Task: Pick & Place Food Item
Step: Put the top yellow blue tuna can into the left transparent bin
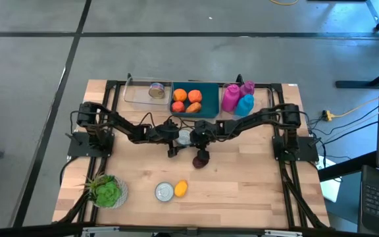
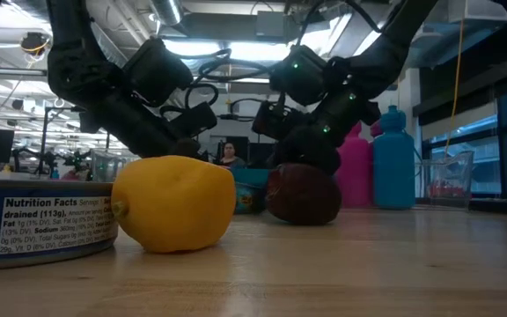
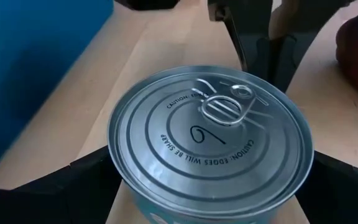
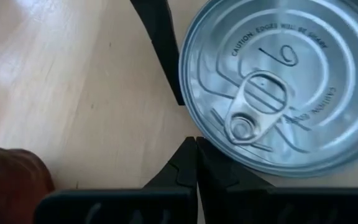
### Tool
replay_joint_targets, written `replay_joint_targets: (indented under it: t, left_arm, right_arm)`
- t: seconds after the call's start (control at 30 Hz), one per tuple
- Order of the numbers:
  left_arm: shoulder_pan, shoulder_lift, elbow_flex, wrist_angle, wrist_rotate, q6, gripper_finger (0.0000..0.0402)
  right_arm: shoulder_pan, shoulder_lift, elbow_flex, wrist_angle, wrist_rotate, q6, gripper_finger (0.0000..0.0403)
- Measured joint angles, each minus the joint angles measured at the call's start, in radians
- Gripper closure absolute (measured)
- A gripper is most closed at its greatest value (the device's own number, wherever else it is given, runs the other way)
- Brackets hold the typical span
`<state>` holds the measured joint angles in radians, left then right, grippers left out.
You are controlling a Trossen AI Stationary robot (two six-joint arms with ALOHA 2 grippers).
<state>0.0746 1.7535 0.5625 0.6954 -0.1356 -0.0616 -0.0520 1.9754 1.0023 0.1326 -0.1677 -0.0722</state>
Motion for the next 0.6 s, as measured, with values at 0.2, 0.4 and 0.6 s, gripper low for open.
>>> replay_joint_targets:
  t: [0.2,0.4,0.6]
  left_arm:
    - [0.0,0.0,0.0,-0.005,-0.001,-0.003,0.0002]
    - [0.0,-0.001,0.0,-0.009,-0.004,-0.002,0.0025]
    - [0.0,-0.002,0.0,-0.011,-0.004,-0.005,0.0054]
  right_arm:
    - [0.0,0.01,0.0,0.015,-0.005,0.005,0.0402]
    - [0.0,0.008,0.001,0.012,-0.005,0.006,0.0402]
    - [0.0,0.007,0.001,0.01,-0.005,0.009,0.0392]
